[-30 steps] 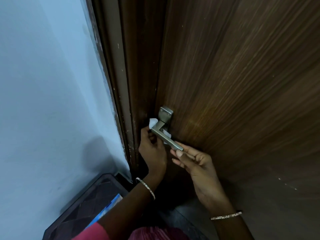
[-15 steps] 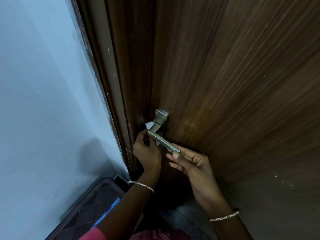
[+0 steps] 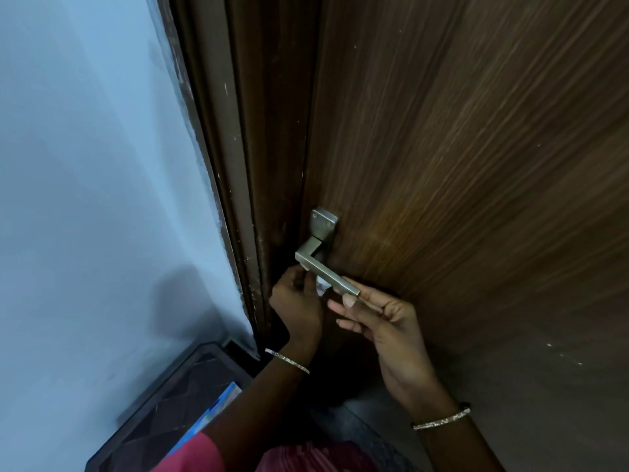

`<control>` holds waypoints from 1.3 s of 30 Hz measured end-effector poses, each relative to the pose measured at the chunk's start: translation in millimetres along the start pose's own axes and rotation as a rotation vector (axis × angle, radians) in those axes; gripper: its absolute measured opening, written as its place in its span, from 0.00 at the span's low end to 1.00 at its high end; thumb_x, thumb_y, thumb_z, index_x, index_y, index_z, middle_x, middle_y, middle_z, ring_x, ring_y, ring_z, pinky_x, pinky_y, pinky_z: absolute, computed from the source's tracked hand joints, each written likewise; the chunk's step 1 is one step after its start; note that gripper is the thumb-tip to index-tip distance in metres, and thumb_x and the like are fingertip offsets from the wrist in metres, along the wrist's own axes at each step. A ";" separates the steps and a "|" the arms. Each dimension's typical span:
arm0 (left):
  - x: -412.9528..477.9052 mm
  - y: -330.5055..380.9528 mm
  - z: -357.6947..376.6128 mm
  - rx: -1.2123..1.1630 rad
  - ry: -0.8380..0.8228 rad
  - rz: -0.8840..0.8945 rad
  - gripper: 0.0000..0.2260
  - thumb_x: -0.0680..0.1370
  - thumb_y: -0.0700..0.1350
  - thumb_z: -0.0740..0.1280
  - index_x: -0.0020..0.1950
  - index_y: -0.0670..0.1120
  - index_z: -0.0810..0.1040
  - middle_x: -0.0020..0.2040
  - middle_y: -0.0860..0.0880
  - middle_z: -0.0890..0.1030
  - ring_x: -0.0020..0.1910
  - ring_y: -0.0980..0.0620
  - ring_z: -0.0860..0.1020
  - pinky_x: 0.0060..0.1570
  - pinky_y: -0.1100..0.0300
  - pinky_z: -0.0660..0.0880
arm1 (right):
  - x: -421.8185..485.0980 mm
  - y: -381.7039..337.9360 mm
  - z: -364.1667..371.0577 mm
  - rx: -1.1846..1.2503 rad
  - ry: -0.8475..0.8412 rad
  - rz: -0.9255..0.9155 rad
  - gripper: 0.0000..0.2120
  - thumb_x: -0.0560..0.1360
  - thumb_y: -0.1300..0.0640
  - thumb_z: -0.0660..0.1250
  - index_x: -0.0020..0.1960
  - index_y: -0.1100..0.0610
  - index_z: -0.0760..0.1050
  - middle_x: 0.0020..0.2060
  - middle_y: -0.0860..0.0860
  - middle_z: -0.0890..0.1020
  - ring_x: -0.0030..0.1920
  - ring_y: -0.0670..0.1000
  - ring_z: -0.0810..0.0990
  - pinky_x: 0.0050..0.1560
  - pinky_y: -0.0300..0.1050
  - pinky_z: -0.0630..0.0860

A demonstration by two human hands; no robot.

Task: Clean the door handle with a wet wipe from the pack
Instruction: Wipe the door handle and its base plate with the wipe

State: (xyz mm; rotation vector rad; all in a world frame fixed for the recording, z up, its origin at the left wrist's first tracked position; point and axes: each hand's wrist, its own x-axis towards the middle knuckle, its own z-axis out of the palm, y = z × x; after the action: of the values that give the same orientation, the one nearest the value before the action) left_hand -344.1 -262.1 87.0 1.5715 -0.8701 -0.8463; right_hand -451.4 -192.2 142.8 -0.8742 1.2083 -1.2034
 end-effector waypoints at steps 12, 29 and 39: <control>3.2 27.9 -11.5 -0.704 -0.234 -0.649 0.08 0.78 0.30 0.64 0.52 0.36 0.81 0.41 0.44 0.86 0.38 0.53 0.85 0.37 0.63 0.82 | 2.2 4.5 -3.9 -0.028 0.008 -0.033 0.16 0.78 0.67 0.66 0.60 0.53 0.83 0.57 0.51 0.86 0.61 0.50 0.83 0.54 0.43 0.76; 12.6 18.9 -34.1 -0.665 -0.694 -0.544 0.13 0.77 0.31 0.65 0.61 0.39 0.80 0.53 0.43 0.86 0.50 0.50 0.85 0.50 0.58 0.83 | 17.6 -0.6 -6.8 0.240 -0.158 0.044 0.20 0.76 0.50 0.65 0.66 0.50 0.79 0.66 0.49 0.80 0.69 0.48 0.76 0.67 0.51 0.72; 31.9 5.9 -60.4 -0.456 -0.819 -0.467 0.09 0.79 0.36 0.66 0.55 0.43 0.85 0.54 0.41 0.85 0.54 0.44 0.84 0.49 0.56 0.82 | 32.9 -21.5 31.9 -0.537 0.172 -0.370 0.07 0.73 0.53 0.75 0.51 0.50 0.85 0.43 0.43 0.88 0.46 0.39 0.85 0.45 0.34 0.80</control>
State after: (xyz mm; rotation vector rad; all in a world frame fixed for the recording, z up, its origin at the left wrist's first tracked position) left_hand -276.6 -262.9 99.4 1.0077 -0.7759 -1.9538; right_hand -426.7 -231.8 162.6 -1.4653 1.5945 -1.2824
